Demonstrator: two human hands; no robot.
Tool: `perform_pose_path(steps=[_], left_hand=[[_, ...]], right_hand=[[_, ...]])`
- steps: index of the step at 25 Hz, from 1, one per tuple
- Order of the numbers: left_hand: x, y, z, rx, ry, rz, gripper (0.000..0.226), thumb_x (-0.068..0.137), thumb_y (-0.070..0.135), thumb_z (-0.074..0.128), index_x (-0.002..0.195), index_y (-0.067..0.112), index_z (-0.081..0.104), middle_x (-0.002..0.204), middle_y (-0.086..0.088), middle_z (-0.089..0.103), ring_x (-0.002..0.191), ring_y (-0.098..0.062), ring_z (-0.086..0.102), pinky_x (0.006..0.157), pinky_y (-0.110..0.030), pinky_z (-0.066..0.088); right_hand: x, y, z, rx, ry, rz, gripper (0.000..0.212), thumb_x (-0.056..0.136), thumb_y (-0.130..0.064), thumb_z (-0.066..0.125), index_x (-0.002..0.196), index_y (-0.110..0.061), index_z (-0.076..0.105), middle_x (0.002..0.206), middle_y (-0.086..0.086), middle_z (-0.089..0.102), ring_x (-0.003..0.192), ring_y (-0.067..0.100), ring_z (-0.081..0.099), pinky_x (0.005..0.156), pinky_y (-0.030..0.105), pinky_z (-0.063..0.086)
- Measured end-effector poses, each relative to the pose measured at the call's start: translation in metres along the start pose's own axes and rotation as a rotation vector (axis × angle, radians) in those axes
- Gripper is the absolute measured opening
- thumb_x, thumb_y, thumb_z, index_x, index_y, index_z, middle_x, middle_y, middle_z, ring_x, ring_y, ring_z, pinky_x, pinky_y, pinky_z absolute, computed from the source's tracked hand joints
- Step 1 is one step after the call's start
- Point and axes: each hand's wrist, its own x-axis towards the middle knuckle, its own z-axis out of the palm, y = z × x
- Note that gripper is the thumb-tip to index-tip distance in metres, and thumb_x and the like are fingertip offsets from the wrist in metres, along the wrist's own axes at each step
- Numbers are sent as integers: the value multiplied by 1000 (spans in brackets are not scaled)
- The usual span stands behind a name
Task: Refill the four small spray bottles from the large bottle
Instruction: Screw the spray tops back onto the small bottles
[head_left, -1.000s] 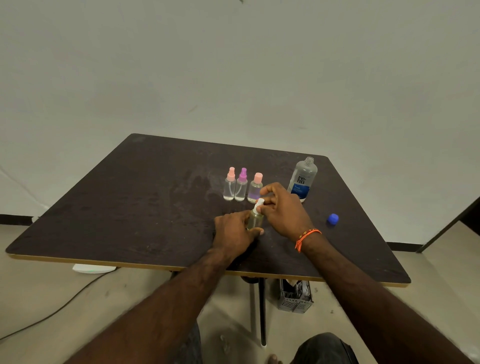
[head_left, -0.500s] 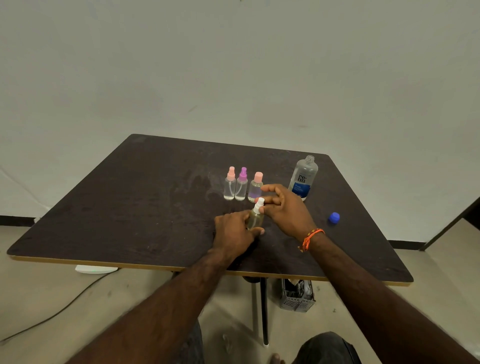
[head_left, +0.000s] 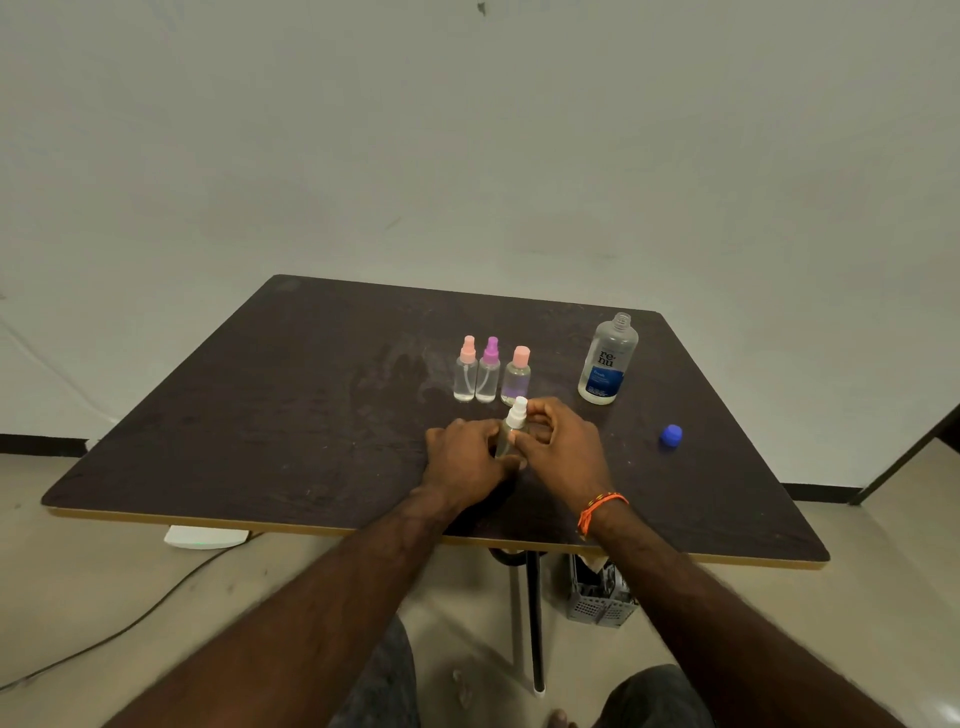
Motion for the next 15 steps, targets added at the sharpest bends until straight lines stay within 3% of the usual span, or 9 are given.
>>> perform_pose_path(steps=[3,5,8,12,15], left_hand=[[0,-14,-13,71,8,-1,25,84,55,75,91,33,64,85,15,64,98,-14,57,94,-42,37],[1,-24,-23,116,42,-14,31,84,55,76,98,30,63,91,13,64,99,-13,56,91,-39,35],[5,-42,-39,154,104,-63,39,82,54,80,106,30,61,96,12,65,98,-12,58,90,-37,33],[20,-61,-55,186,134,-122,38,82,51,80,109,28,66,98,12,69,99,-13,61,88,-37,28],[38,-75,-62,168,150,-153,35,82,47,81,111,30,70,98,12,72,102,-13,64,88,-37,28]], right_hand=[[-2,-8,12,32,-32,35,30,88,-23,73,117,-23,64,107,-9,69,90,3,67,69,13,54],[2,-15,25,40,-48,33,25,89,-24,72,113,-22,64,101,-9,70,85,3,68,65,12,53],[13,-25,48,54,-33,26,24,89,-21,70,113,-18,67,100,-7,70,90,4,67,80,20,57],[32,-31,79,151,-21,84,26,89,-12,65,114,-12,72,99,-1,75,82,2,71,82,24,59],[48,-35,97,136,-38,65,38,87,-8,61,124,-12,69,116,2,73,105,11,69,99,34,53]])
